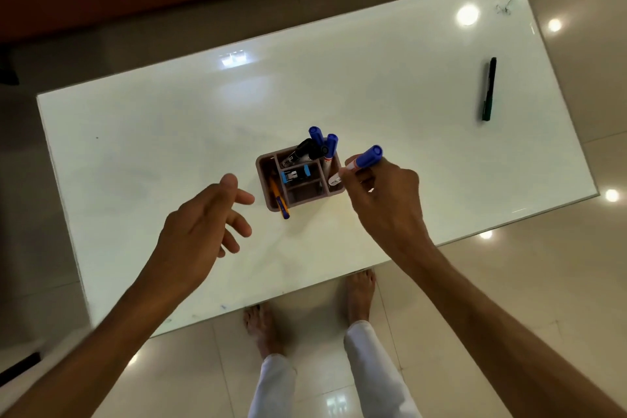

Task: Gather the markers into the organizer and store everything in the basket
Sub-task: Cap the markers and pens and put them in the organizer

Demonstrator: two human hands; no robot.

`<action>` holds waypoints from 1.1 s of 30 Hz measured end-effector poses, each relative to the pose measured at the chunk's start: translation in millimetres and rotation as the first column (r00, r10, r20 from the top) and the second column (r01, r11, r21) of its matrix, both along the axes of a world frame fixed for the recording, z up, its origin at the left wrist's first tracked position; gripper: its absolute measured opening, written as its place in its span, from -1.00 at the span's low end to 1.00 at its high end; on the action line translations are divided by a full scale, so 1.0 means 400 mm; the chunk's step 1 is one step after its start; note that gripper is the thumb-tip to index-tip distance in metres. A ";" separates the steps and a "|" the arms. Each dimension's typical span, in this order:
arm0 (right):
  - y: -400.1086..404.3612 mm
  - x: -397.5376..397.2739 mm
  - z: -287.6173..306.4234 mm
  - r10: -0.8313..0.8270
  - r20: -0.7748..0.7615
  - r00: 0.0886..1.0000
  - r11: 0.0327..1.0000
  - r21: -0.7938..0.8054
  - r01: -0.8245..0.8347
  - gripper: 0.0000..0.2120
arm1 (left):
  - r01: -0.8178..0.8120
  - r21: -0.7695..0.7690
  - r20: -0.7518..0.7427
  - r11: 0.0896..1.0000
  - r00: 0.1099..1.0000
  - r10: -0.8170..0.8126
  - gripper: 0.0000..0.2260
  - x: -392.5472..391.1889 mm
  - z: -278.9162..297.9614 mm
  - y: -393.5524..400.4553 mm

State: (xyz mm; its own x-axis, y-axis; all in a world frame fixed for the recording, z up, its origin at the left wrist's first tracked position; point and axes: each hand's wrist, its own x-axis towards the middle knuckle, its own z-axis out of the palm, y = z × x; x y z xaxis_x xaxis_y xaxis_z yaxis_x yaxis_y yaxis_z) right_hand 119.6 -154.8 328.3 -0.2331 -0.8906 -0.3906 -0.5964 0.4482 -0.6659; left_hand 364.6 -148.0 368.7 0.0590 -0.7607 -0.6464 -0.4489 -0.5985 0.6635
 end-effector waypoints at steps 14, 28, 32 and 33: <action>0.009 -0.067 -0.007 -0.022 -0.119 0.993 1.000 0.017 0.024 -0.69 | 0.058 -0.035 -0.025 0.998 0.998 -0.059 -0.55 -0.053 -0.009 -0.038; -0.228 -0.616 -0.168 -0.381 -0.423 0.822 0.888 0.081 0.453 -0.61 | 0.163 -0.052 -0.092 0.985 0.982 -0.168 -0.56 -0.230 -0.002 -0.203; -0.284 -0.662 -0.226 -0.304 -0.443 0.843 0.891 0.181 0.416 -0.51 | 0.187 -0.056 -0.080 0.981 0.978 -0.192 -0.56 -0.272 -0.020 -0.250; -0.290 -0.661 -0.239 -0.277 -0.453 0.847 0.896 0.196 0.398 -0.52 | 0.193 -0.058 -0.080 0.980 0.977 -0.197 -0.56 -0.279 -0.023 -0.258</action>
State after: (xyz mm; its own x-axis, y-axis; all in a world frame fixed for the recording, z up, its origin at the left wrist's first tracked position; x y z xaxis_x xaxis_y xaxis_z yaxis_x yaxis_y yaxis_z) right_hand -144.8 -270.7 232.8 -0.6894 -0.5981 -0.4087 -0.5611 0.7977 -0.2209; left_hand 253.1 -251.2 359.4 -0.1471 -0.7834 -0.6039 -0.4944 -0.4706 0.7309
